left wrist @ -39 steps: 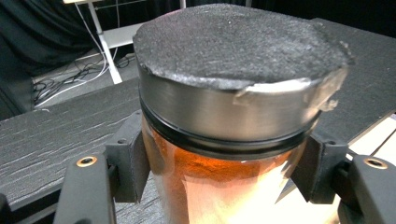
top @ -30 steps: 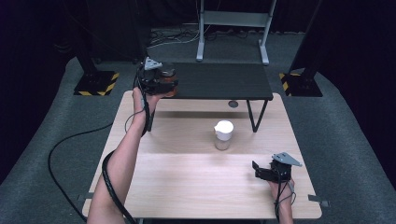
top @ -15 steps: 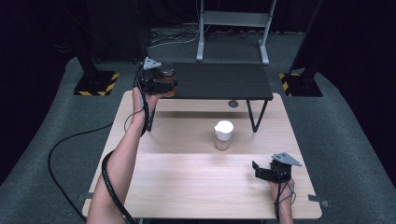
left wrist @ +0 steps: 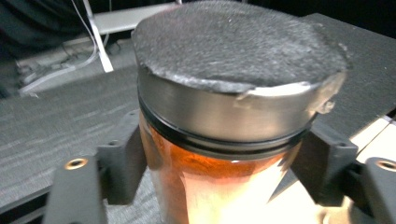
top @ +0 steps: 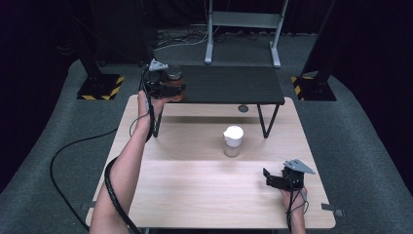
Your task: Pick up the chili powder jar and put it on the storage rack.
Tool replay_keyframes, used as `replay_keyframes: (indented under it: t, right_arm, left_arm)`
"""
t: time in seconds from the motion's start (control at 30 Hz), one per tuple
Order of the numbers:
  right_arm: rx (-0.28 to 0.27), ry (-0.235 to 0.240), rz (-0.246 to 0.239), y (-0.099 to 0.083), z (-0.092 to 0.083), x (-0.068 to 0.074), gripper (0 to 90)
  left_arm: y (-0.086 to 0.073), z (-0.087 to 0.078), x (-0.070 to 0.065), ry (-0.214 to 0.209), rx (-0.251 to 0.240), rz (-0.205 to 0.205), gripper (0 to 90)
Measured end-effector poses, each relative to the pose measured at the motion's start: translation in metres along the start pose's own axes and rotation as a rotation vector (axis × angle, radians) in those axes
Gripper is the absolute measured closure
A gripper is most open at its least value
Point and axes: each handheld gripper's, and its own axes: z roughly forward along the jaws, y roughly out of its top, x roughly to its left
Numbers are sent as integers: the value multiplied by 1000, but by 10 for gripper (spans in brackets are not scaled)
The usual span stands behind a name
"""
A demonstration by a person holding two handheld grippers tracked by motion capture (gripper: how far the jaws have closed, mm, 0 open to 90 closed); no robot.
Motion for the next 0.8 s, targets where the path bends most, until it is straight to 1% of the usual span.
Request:
replay_keyframes:
  t: [0.07, 0.17, 0.3, 0.43, 0.47, 0.5, 0.63, 0.7, 0.8]
  right_arm:
    - [0, 0, 0, 0, 0, 0, 12]
    - [0, 0, -2, 0, 0, 0, 12]
    - [0, 0, -1, 0, 0, 0, 12]
    - [1, -1, -4, 0, 0, 0, 12]
    - [2, -2, -4, 0, 0, 1, 12]
    - [2, -2, -4, 0, 0, 1, 12]
    - [3, -3, -4, 0, 0, 1, 12]
    - [3, -5, -5, 1, 0, 1, 12]
    - [4, -5, -6, 1, 1, 2, 12]
  left_arm:
    - [2, -2, 2, -14, 16, -6, 163]
    - [4, -5, 2, -24, 46, 3, 79]
    - [3, -8, 7, -56, 80, 5, 55]
    - [-1, -13, 10, -70, 110, 7, 20]
    - [-4, -15, 12, -85, 122, 10, 6]
    - [-4, -15, 12, -85, 122, 10, 4]
    - [-15, -21, 12, -91, 138, 28, 2]
    - [-23, -25, 12, -96, 135, 26, 2]
    - [-37, -28, 15, -115, 130, 18, 2]
